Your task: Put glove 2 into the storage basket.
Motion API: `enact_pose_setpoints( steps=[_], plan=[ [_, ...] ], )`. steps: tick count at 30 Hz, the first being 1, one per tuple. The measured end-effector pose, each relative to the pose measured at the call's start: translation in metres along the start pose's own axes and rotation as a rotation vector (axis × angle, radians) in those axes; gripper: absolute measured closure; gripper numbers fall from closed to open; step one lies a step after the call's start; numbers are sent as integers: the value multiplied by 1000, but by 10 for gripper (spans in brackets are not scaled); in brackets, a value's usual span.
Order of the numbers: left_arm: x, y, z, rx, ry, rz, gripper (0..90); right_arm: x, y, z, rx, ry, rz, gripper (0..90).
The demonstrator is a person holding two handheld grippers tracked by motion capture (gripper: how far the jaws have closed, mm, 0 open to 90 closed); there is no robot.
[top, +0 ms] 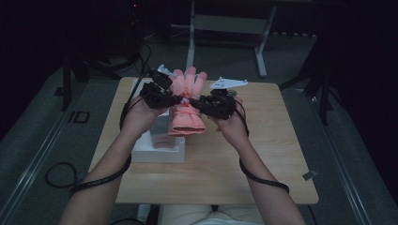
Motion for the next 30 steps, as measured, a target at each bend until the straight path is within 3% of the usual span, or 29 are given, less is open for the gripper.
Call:
enact_pose_setpoints(
  steps=[7,15,16,24,30],
  plan=[
    [13,13,17,-27,25,5,784,-16,-16,14,-25,12,-8,699],
    [31,14,39,-35,53,22,784,-24,-42,27,-48,4,1,698],
    [36,10,46,-20,73,24,784,-26,-51,29,-50,3,9,699],
    [54,-19,69,42,135,54,785,-17,-85,30,-52,-31,70,699],
    [63,-47,79,75,173,87,784,-7,-107,26,-35,-45,137,699]
  ],
)
Point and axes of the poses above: each handheld gripper's, and its own axes: y roughly backward along the jaws, x roughly out of its underside, z roughly to its left, the point moved 1 cm from there along -y, roughly forward along the jaws, and after that the axes turned 14 degrees about z, right-handed, at the moved point
